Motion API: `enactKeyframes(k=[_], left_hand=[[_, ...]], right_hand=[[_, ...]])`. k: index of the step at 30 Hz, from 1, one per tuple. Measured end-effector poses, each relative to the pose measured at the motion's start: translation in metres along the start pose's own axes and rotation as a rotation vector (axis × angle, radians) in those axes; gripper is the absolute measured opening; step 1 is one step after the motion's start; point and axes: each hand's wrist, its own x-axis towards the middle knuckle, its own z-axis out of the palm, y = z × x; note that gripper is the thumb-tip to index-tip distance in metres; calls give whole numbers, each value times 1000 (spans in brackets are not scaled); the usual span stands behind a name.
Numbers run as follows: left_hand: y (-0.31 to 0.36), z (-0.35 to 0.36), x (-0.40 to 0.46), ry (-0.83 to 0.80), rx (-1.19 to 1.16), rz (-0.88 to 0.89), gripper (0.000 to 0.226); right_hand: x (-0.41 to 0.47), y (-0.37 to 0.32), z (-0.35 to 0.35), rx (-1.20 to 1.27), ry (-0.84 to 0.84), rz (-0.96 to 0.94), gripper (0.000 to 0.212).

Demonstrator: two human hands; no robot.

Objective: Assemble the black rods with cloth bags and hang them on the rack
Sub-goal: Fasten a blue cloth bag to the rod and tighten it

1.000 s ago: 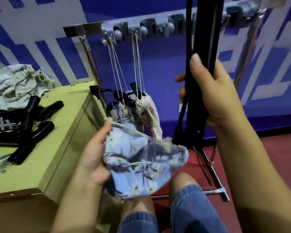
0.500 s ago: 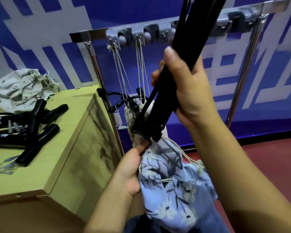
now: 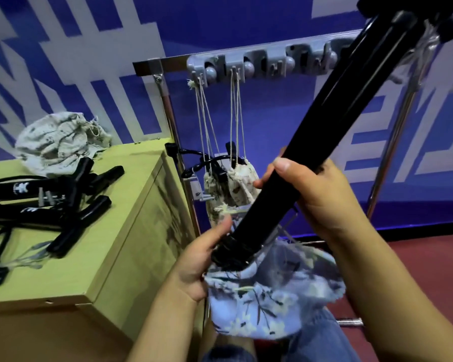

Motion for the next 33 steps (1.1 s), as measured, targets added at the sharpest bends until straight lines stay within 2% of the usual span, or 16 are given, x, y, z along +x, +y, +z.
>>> enactKeyframes(k=[2, 3, 5, 6, 8, 10, 12, 15, 17, 18, 20, 22, 26, 29, 33], left_hand=[[5, -8, 3, 189, 229, 85, 66], [11, -9, 5, 241, 280, 134, 62], [21, -1, 3, 304, 407, 161, 43], [26, 7, 1, 350, 507, 154, 35], [36, 18, 0, 392, 716, 142, 34], [45, 20, 2, 372, 964, 132, 53], [51, 26, 5, 334, 1196, 90, 67], [56, 41, 11, 344, 1336, 86, 58], [58, 52, 16, 335, 1186, 115, 47], [59, 55, 18, 332, 1009, 129, 39], [63, 58, 21, 248, 586, 112, 27], [67, 58, 20, 139, 329, 80, 31], [68, 53, 18, 63, 264, 145, 34], [68, 49, 15, 62, 224, 170, 35], [69, 38, 15, 3, 180, 38, 68]], right_hand=[[-1, 3, -7, -49, 47, -3, 18], [-1, 5, -10, -63, 71, -2, 27], [-2, 8, -11, -74, 103, 1, 37], [-3, 10, -10, -64, 109, 6, 33], [-3, 13, -10, -36, 143, 21, 19], [-3, 14, -10, -8, 169, 30, 10], [-3, 16, -10, -2, 179, 28, 12], [-7, 25, -4, -66, 162, 42, 30], [-10, 32, 1, -121, 123, 43, 29], [-12, 36, 3, -144, 111, 44, 29], [-15, 42, 5, -220, 102, 34, 45], [-18, 41, 6, -313, 61, 32, 56], [-19, 27, 2, -539, -16, 29, 65], [-17, 20, 0, -545, -52, 31, 62], [-21, 22, 1, -455, -122, 84, 67]])
